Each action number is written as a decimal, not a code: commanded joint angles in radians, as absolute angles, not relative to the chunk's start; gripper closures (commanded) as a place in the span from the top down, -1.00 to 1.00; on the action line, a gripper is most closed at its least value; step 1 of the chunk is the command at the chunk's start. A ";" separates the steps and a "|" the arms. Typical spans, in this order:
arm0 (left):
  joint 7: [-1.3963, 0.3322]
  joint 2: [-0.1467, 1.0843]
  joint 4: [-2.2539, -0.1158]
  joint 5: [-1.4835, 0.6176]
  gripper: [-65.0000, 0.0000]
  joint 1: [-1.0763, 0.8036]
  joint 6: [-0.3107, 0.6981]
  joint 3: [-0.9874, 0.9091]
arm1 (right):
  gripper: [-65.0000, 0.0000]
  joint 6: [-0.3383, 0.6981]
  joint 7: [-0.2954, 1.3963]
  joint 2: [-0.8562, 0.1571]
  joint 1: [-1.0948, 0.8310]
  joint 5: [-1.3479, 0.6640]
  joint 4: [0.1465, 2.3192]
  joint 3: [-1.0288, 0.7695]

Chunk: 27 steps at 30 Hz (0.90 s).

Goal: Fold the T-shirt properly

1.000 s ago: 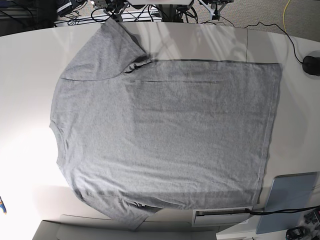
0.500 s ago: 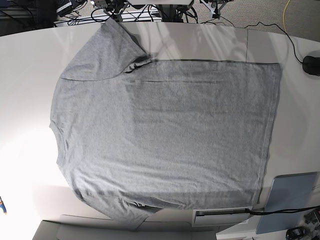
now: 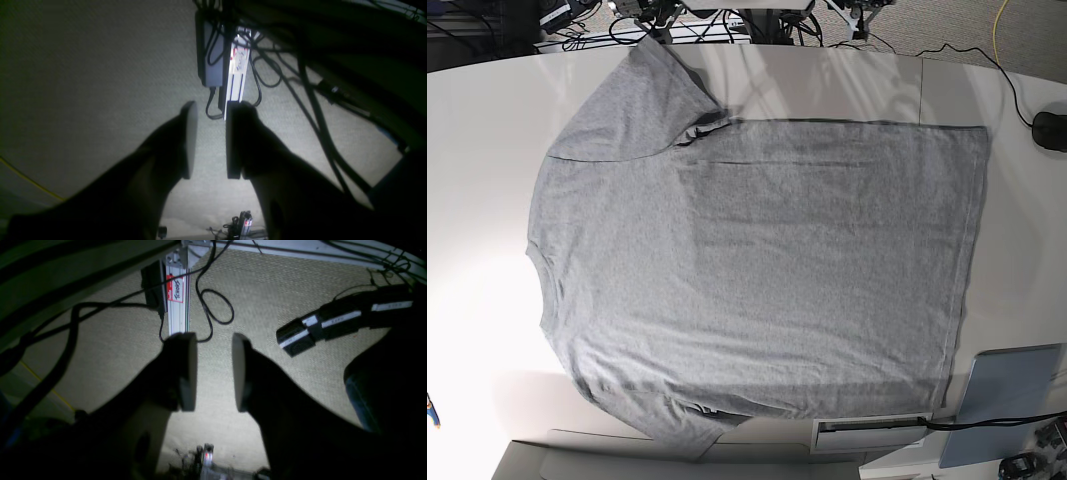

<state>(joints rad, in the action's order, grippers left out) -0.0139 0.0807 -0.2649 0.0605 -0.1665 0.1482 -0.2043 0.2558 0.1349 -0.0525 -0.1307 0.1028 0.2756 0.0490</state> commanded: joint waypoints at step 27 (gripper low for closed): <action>-0.234 0.277 -1.337 -0.090 -0.48 -0.883 0.288 -0.204 | -0.43 0.386 0.303 -0.289 -0.796 -0.046 1.231 0.051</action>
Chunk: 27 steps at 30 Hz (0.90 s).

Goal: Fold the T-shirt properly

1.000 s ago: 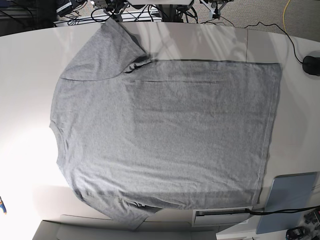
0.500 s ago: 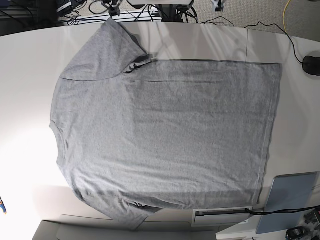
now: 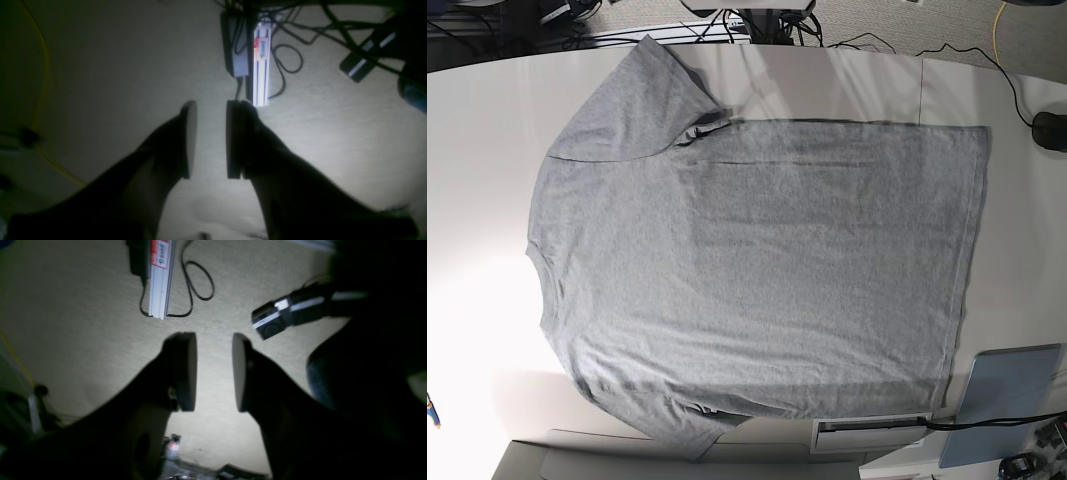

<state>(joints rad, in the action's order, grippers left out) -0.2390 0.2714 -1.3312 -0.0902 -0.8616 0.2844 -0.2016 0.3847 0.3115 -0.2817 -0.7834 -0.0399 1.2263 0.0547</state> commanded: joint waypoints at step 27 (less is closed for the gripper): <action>-0.307 0.701 -2.086 0.262 -0.14 -0.925 0.347 -0.342 | -0.36 0.398 0.493 -0.529 -1.147 0.215 2.286 -0.335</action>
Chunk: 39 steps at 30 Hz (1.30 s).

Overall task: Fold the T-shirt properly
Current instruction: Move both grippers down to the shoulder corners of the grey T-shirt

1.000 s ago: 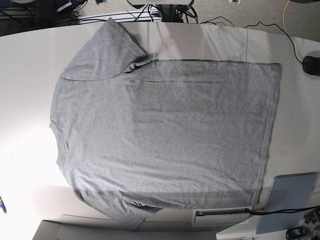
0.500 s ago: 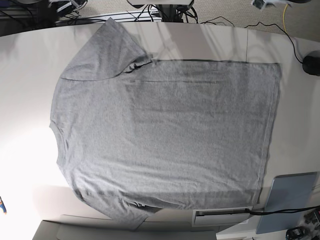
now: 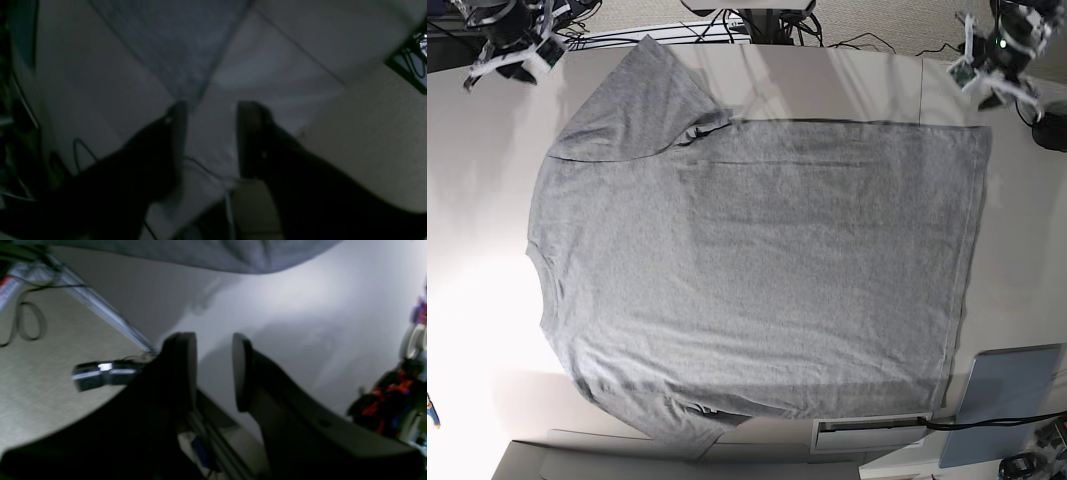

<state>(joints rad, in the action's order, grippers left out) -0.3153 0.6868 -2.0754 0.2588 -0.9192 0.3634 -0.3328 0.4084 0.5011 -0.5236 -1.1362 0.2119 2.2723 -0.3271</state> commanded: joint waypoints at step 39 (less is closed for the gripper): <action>-0.182 0.743 -1.608 0.365 -0.08 -0.449 0.496 -0.139 | -0.07 0.423 0.519 -0.529 -1.061 0.248 2.286 -0.335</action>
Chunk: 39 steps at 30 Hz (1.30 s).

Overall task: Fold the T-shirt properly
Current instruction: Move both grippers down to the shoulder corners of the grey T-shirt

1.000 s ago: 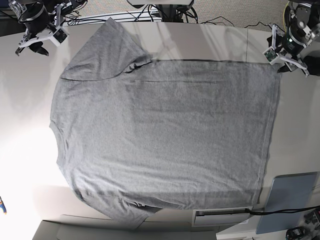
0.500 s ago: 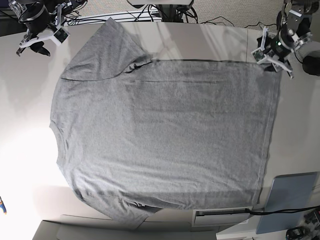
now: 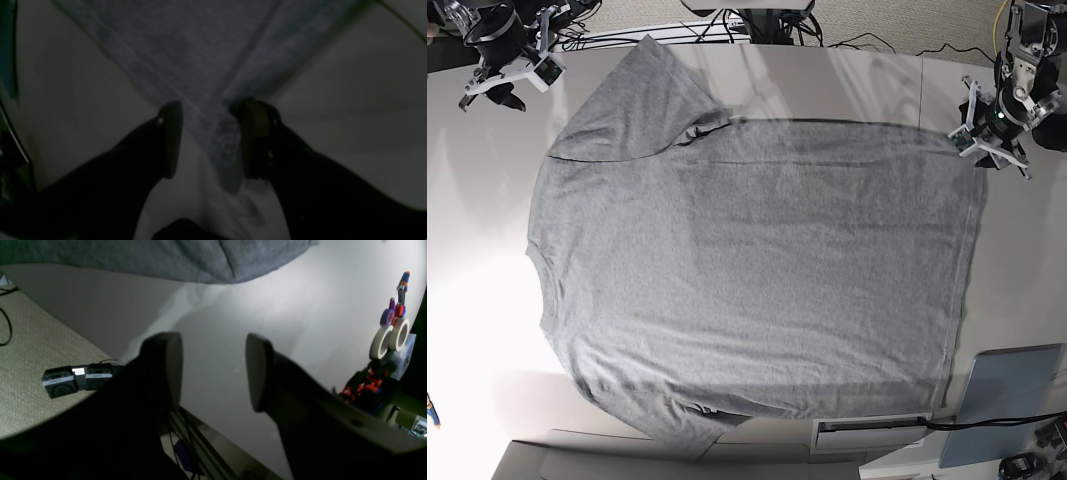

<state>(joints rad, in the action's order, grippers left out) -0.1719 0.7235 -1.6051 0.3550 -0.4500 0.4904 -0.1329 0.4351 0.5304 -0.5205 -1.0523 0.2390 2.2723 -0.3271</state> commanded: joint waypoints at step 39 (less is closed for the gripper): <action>-0.058 0.728 -1.587 0.453 -1.00 -0.449 0.627 -0.139 | -0.07 0.603 0.394 -0.601 -0.779 0.634 2.037 0.056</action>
